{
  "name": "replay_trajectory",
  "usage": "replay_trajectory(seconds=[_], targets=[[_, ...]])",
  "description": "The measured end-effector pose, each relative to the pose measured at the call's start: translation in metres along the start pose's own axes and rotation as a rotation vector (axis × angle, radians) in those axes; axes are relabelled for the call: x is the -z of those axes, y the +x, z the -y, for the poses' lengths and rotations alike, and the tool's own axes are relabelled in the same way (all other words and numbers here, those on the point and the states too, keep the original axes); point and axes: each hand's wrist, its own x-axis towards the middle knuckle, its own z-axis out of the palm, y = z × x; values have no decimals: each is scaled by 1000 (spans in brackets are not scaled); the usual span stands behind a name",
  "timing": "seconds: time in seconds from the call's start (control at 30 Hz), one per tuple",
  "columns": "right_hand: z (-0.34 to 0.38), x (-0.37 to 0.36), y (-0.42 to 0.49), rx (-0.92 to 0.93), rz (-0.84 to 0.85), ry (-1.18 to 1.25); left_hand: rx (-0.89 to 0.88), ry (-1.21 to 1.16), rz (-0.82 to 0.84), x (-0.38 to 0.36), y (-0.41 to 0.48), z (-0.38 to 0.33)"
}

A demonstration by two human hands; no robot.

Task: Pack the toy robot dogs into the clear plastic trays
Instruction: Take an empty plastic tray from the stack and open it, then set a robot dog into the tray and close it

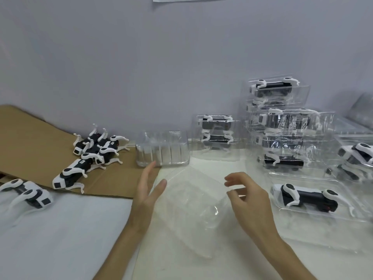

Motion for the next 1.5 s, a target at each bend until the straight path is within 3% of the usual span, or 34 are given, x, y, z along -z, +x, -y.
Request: replay_trajectory(seconds=[0.17,0.33,0.6,0.73,0.87,1.03,1.13,1.2,1.37,1.5], targets=[[-4,-1,5,-20,7,133,29,35,17,5,0,-2],[-7,-3,5,-35,96,84,-52,167,-71,5,3,-1],[-8,1,8,14,-101,79,-36,61,-83,5,1,-6],[-5,0,4,35,-186,96,35,-4,-9,6,1,-6],[-2,0,3,107,-154,111,24,84,-14,5,2,-3],[-7,-6,4,75,64,120,116,-66,241,16,7,1],[-7,-6,4,73,90,93,110,-72,392,17,6,1],[-5,-4,3,104,55,84,77,-70,304,14,7,-1],[-2,0,0,323,-7,-56,-31,138,-155,14,11,-4],[1,-2,-5,516,83,-188,-48,99,-443,26,15,3]])
